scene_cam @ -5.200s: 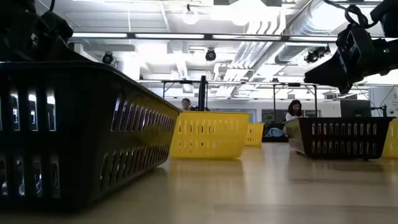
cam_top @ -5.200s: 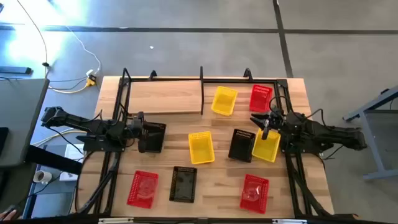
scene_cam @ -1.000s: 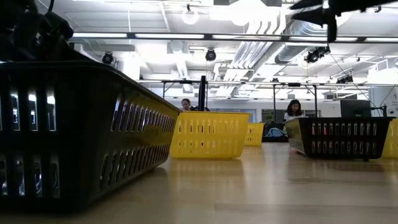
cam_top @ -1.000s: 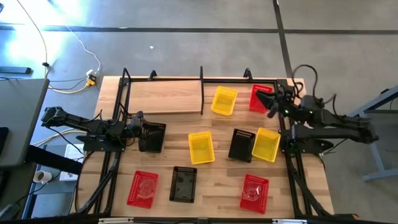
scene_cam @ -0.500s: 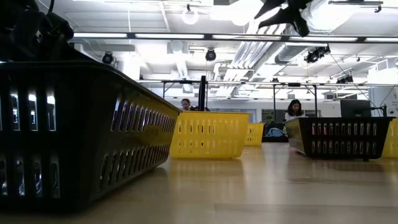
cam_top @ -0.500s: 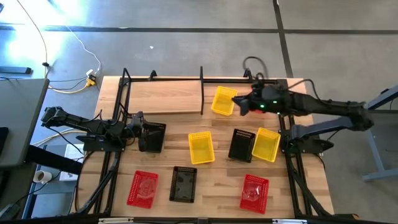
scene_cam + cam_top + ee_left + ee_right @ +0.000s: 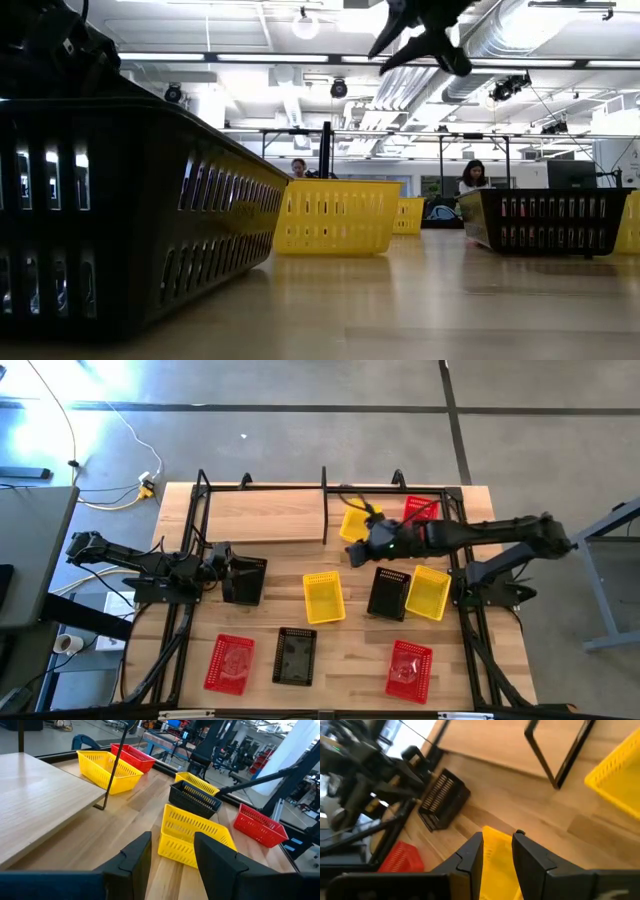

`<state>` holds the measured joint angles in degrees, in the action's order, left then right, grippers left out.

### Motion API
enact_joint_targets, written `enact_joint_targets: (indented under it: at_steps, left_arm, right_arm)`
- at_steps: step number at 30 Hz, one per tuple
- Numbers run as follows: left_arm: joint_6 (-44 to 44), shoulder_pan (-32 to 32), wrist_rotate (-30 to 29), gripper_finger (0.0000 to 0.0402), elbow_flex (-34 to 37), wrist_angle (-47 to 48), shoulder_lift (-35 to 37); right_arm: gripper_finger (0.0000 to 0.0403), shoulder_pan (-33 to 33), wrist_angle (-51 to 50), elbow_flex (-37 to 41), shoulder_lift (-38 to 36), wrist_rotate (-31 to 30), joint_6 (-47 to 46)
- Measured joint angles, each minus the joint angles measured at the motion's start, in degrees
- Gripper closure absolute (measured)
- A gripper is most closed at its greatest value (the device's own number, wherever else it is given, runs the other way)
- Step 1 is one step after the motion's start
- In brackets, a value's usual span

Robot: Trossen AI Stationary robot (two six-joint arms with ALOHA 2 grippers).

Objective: Stack baskets on shelf by color
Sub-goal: Put the bottom left yellow bin on the shelf

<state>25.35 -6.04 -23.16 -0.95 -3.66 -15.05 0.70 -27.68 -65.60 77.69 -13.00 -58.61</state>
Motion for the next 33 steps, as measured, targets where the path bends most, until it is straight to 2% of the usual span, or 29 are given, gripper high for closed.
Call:
enact_joint_targets:
  at_steps: [20, 33]
  left_arm:
    - [0.1, 0.0, 0.0, 0.0264, 0.0, 0.0, 0.0]
    - [0.1, 0.0, 0.0, 0.0264, 0.0, 0.0, 0.0]
  right_arm:
    - [0.0312, 4.3, -0.1, 0.0, 14.5, 4.5, -3.1]
    - [0.0256, 5.1, 0.5, 0.0, 22.0, 4.9, -5.6]
